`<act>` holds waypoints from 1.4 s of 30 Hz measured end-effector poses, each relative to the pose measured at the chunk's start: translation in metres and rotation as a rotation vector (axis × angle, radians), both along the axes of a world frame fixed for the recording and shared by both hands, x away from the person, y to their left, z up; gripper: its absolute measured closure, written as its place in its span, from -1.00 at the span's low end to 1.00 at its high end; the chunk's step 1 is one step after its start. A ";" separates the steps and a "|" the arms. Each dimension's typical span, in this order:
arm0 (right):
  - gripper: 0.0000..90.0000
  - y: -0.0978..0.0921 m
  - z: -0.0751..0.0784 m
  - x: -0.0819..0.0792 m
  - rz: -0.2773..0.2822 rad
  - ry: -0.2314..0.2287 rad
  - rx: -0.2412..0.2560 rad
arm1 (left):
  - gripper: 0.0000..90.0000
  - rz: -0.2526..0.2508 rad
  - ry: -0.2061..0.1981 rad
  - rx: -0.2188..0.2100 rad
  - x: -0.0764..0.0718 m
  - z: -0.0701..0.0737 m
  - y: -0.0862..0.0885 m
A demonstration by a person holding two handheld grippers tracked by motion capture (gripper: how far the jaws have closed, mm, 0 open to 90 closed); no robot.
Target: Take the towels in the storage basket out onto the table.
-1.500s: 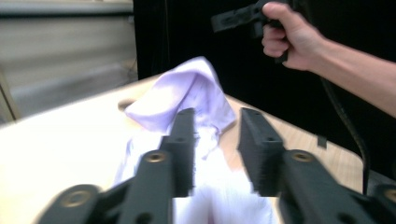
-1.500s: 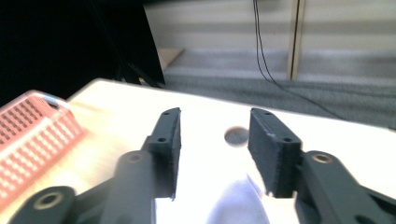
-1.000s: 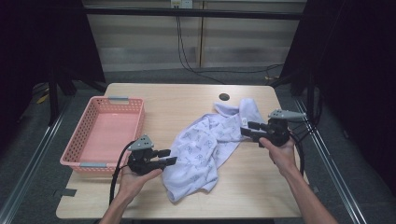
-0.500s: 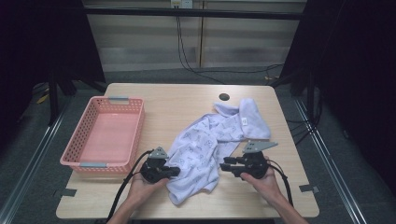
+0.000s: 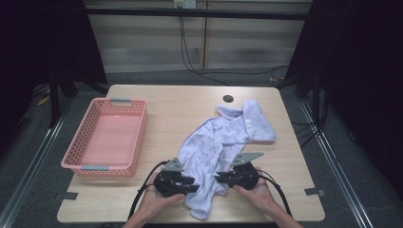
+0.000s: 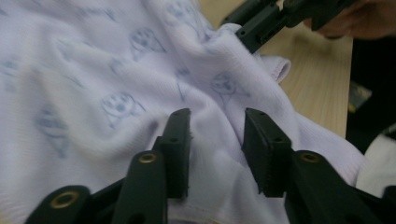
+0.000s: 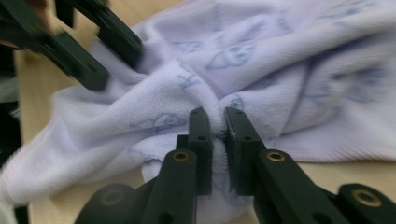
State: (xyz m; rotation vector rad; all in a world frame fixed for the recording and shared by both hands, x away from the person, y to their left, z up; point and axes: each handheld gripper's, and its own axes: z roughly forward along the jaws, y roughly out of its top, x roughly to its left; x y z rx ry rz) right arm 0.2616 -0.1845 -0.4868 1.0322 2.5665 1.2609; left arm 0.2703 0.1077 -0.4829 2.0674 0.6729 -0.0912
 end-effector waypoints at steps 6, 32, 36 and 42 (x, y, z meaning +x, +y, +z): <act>0.85 -0.061 0.021 0.020 -0.137 -0.045 0.046 | 0.49 0.057 -0.007 -0.008 0.008 0.002 0.023; 0.14 -0.073 -0.002 -0.033 -0.098 0.073 0.036 | 0.97 -0.089 -0.067 0.049 -0.012 0.001 0.010; 0.05 -0.057 -0.008 -0.029 -0.052 0.103 0.028 | 0.97 -0.001 -0.081 -0.083 -0.004 0.016 0.026; 0.06 -0.036 -0.013 -0.022 0.014 0.065 0.050 | 0.97 0.052 -0.089 -0.161 0.005 0.026 0.041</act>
